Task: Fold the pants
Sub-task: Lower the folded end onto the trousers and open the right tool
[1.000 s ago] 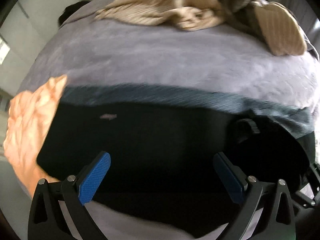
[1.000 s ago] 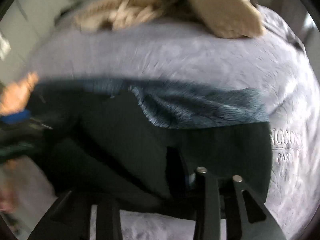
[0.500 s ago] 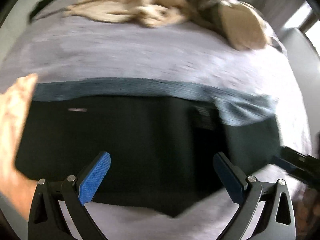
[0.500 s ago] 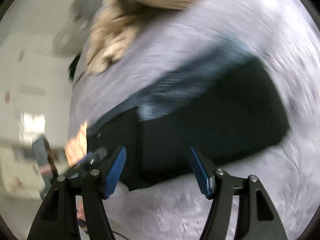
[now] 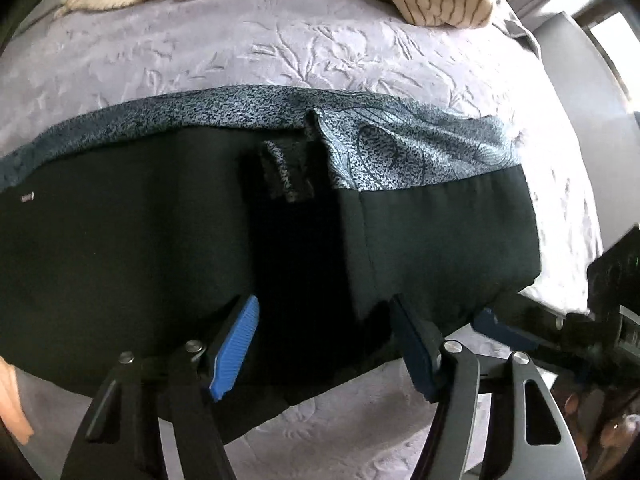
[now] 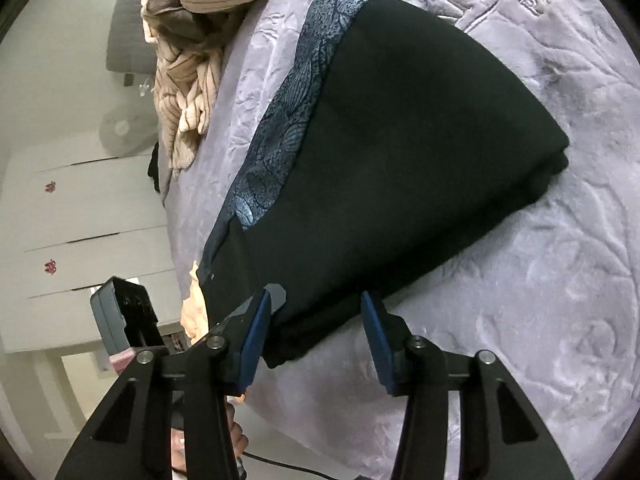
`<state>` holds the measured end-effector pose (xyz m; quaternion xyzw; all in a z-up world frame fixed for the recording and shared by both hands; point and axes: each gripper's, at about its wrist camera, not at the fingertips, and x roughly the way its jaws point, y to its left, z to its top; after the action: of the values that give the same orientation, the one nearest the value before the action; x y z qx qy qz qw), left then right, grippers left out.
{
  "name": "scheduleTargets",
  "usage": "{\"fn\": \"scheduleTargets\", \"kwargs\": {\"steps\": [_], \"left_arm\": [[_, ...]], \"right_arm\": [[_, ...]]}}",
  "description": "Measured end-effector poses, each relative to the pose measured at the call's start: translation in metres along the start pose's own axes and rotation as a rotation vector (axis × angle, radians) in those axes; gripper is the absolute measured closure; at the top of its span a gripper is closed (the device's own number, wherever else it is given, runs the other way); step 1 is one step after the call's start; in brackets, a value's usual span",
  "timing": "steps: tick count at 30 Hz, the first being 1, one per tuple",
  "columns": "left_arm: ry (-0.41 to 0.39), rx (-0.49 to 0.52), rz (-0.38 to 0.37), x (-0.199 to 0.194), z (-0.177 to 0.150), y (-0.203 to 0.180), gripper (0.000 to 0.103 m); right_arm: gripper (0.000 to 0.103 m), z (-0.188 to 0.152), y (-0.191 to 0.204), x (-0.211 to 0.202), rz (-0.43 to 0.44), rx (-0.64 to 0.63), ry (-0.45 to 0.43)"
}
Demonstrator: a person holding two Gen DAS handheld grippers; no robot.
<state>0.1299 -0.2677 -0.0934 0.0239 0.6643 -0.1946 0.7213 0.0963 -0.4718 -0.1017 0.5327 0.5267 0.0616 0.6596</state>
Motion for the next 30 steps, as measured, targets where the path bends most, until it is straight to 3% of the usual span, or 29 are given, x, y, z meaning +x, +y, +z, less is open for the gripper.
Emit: {"fn": "scheduleTargets", "kwargs": {"steps": [3,4,5,6,9,12,16,19,21,23,26,28,30], "left_arm": [[0.004,-0.008,0.017,0.008,0.006,-0.004,0.033],[0.004,-0.012,0.023,0.009,0.007,-0.004,0.033],[0.003,-0.015,0.022,0.008,0.008,-0.005,0.033],[-0.008,-0.013,0.026,0.002,0.009,-0.006,0.033],[-0.062,0.023,0.063,-0.015,0.007,-0.005,0.032],[-0.109,0.023,0.125,-0.026,0.004,0.003,0.025],[-0.075,-0.036,0.145,-0.015,0.008,0.014,0.025],[-0.092,-0.045,0.147,-0.016,0.013,0.011,0.025],[-0.113,-0.029,0.147,-0.021,0.016,0.008,0.025],[-0.13,-0.012,0.151,-0.024,0.022,0.0,0.025],[-0.149,0.014,0.152,-0.026,0.033,-0.012,0.025],[-0.152,0.032,0.156,-0.026,0.037,-0.02,0.025],[-0.147,0.046,0.151,-0.023,0.044,-0.028,0.025]], "right_arm": [[0.052,0.013,-0.004,0.013,-0.014,0.024,-0.002],[0.058,0.016,-0.006,0.019,-0.027,0.038,0.005],[0.092,0.018,-0.009,0.021,-0.037,0.055,0.008],[0.098,0.02,-0.01,0.023,-0.049,0.073,0.019],[0.098,0.015,0.005,0.013,-0.016,0.036,-0.001],[0.098,0.004,0.01,0.014,-0.016,0.013,0.01],[0.098,0.008,-0.006,0.043,-0.073,0.046,0.033],[0.094,0.014,-0.001,0.043,-0.096,0.022,0.078],[0.073,0.016,0.023,0.035,-0.132,-0.069,0.157],[0.065,0.017,0.046,0.018,-0.117,-0.191,0.169],[0.042,0.04,0.075,-0.025,-0.124,-0.37,0.029],[0.039,0.066,0.076,-0.045,-0.213,-0.408,-0.107],[0.039,0.098,0.063,-0.05,-0.338,-0.395,-0.181]]}}
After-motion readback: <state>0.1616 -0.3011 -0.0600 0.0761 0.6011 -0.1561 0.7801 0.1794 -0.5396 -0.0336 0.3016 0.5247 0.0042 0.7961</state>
